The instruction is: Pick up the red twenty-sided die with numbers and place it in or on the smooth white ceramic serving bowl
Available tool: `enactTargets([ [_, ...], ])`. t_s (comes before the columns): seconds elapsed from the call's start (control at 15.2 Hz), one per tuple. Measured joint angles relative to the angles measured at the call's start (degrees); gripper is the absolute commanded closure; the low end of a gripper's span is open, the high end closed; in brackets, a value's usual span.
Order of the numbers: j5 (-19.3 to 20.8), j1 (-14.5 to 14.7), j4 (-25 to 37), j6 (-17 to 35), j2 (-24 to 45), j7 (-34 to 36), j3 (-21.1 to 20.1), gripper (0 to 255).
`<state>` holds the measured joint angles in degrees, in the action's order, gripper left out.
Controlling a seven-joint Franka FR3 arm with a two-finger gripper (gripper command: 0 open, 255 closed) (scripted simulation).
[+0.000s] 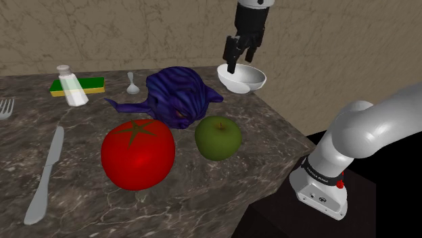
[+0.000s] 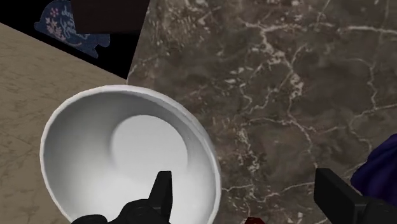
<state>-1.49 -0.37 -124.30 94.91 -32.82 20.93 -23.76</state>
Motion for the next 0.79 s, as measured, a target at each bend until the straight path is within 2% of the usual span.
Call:
enactTargets([
  [0.46, -4.5, -2.4, 4.6, 7.6, 13.9, -4.2, 3.8, 0],
  [0.79, -8.3, -3.4, 11.0, 11.4, 25.0, -7.4, 5.5, 0],
])
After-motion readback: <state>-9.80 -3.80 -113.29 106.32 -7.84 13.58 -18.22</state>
